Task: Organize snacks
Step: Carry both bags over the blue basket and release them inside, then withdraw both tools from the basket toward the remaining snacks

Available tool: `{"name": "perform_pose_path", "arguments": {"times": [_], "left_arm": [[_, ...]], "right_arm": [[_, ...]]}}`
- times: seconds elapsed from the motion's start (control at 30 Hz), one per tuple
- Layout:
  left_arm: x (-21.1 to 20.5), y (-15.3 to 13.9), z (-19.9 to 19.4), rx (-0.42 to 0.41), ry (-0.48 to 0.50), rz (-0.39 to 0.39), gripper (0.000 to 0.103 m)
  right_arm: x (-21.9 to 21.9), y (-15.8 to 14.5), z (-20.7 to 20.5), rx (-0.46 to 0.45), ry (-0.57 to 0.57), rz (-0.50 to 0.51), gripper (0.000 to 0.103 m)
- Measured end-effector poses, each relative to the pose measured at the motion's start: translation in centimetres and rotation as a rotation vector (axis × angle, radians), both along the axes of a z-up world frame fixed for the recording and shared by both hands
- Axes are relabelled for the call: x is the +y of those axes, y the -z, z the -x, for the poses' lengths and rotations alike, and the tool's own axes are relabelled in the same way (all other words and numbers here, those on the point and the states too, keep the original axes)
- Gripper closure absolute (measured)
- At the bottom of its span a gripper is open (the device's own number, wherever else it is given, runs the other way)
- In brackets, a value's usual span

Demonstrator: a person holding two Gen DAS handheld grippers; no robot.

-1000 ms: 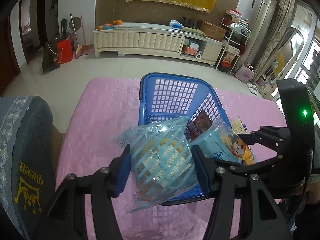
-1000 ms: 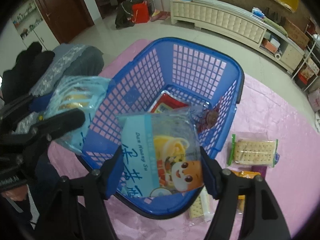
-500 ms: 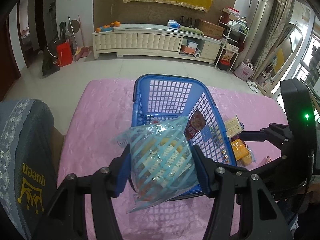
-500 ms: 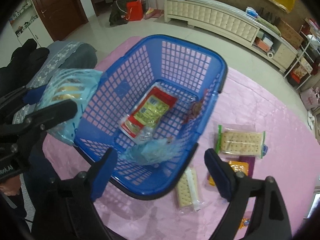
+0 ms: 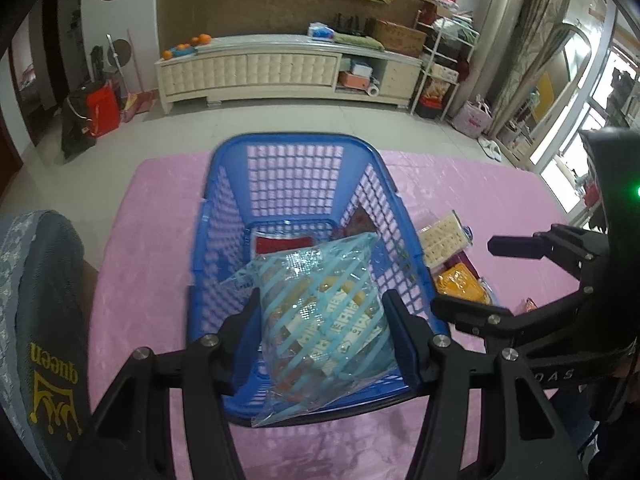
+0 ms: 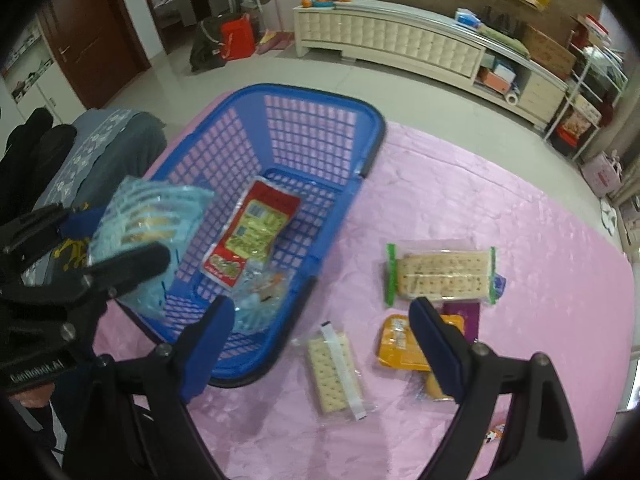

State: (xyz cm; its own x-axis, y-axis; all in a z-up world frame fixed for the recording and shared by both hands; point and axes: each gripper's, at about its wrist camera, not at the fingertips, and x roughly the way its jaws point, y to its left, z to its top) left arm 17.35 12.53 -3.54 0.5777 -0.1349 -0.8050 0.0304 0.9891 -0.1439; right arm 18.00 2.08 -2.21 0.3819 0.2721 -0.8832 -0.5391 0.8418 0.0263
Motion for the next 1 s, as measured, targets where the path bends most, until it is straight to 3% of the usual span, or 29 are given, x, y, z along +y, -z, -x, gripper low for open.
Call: {"name": "perform_pose_path", "arguments": {"times": [0.43, 0.47, 0.53, 1.0], "left_arm": [[-2.5, 2.5, -2.2, 0.092, 0.056, 0.022, 0.047], [-2.6, 2.4, -2.0, 0.090, 0.056, 0.018, 0.042], [-2.6, 2.2, -1.7, 0.086, 0.050, 0.020, 0.033], [-4.6, -2.8, 1.7, -0.008, 0.036, 0.006, 0.031]], "right_arm": [[-3.4, 0.5, -1.8, 0.008, 0.091, -0.028, 0.012], [-3.6, 0.4, -1.9, 0.007, 0.093, -0.029, 0.012], [-3.8, 0.3, -1.8, 0.006, 0.092, -0.030, 0.012], [-6.2, -2.4, 1.0, -0.032, 0.097, -0.078, 0.012]]}}
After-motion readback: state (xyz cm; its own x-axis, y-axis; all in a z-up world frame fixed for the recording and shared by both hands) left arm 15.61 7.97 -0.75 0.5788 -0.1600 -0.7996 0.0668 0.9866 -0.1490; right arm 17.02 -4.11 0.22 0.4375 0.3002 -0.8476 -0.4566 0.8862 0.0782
